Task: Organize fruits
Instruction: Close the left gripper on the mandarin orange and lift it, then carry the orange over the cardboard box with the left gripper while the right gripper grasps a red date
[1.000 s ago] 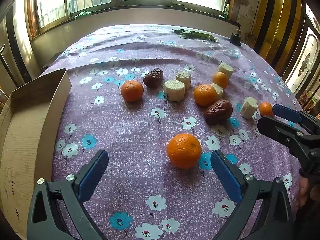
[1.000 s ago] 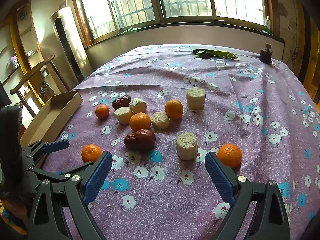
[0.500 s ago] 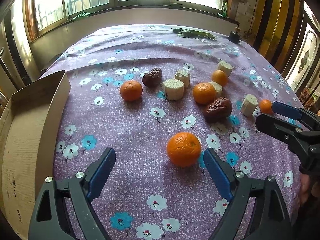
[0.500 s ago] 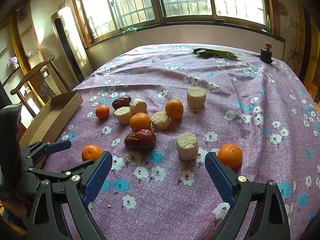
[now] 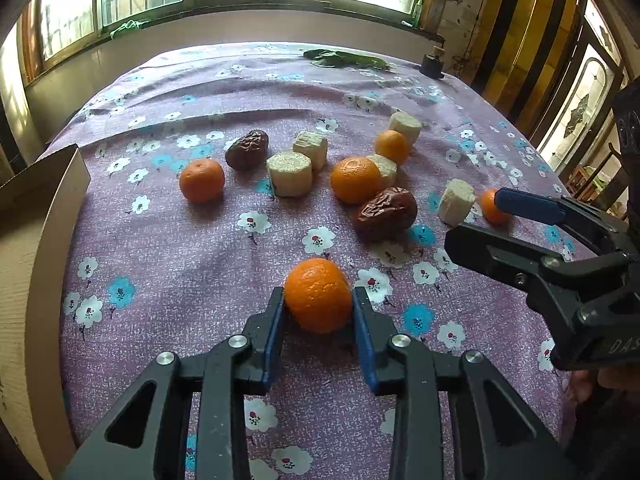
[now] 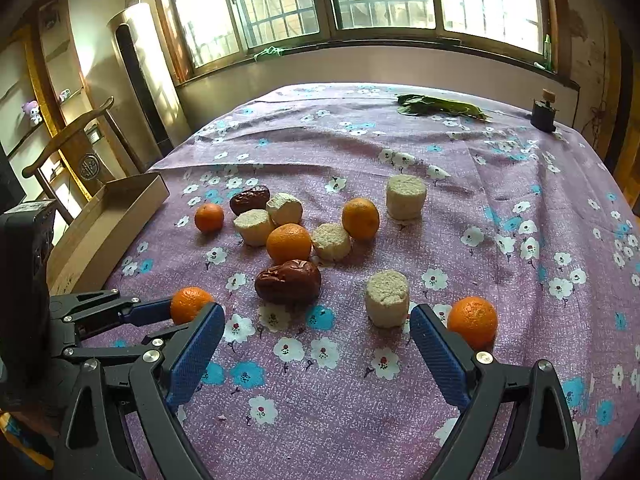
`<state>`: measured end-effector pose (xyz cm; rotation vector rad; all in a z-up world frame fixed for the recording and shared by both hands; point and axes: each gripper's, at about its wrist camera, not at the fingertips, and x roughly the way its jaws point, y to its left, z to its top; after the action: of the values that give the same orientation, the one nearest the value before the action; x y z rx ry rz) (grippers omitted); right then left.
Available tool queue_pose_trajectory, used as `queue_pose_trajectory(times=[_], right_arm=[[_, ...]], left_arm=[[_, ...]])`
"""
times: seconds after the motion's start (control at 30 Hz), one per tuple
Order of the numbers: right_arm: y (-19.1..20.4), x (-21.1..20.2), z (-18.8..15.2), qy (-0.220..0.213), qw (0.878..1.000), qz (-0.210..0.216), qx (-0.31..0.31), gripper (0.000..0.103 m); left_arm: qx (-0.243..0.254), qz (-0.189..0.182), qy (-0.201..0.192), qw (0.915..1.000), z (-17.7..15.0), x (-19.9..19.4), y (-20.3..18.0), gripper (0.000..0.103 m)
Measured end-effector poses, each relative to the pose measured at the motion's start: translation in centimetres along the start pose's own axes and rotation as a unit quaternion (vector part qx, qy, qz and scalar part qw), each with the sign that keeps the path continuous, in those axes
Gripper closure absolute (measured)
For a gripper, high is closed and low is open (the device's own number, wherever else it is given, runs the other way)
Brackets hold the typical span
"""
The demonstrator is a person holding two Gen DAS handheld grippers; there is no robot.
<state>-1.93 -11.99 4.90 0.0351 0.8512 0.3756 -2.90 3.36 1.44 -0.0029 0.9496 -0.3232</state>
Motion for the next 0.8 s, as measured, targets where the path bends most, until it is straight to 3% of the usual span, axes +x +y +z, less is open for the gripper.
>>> queue_pose_trajectory(times=[0.1,0.27,0.63,0.67,0.73,0.8], right_arm=[[0.5,0.3,0.3,0.006,1.000,-0.004,-0.012,0.008],[1.2,0.9,0.8,0.015,1.000,-0.001,-0.020,0.012],[3.3,4.5,2.6,0.039,0.997,-0.011,-0.063,0.013],[3.3,5.1,2.6,0.046,0.997,-0.018,-0.065,0.015],[3.4,6.2,2.4,0.066,0.995,-0.014,-0.072,0.036],[3.3,6.9,2.0,0.080,0.994,-0.011,-0.077,0.049]], left_arm=[[-0.009,-0.003,0.001,1.0000,-0.1,-0.2,0.3,0.073],[-0.017,0.025,0.000,0.9995,-0.3,-1.2,1.2,0.073],[-0.039,0.057,-0.032,0.9971,-0.3,-6.1,4.3,0.073],[-0.040,0.057,-0.033,0.9970,-0.3,-6.3,4.5,0.073],[-0.042,0.059,-0.036,0.9967,-0.3,-6.8,4.7,0.073],[-0.046,0.064,-0.038,0.9962,-0.3,-7.2,5.2,0.073]])
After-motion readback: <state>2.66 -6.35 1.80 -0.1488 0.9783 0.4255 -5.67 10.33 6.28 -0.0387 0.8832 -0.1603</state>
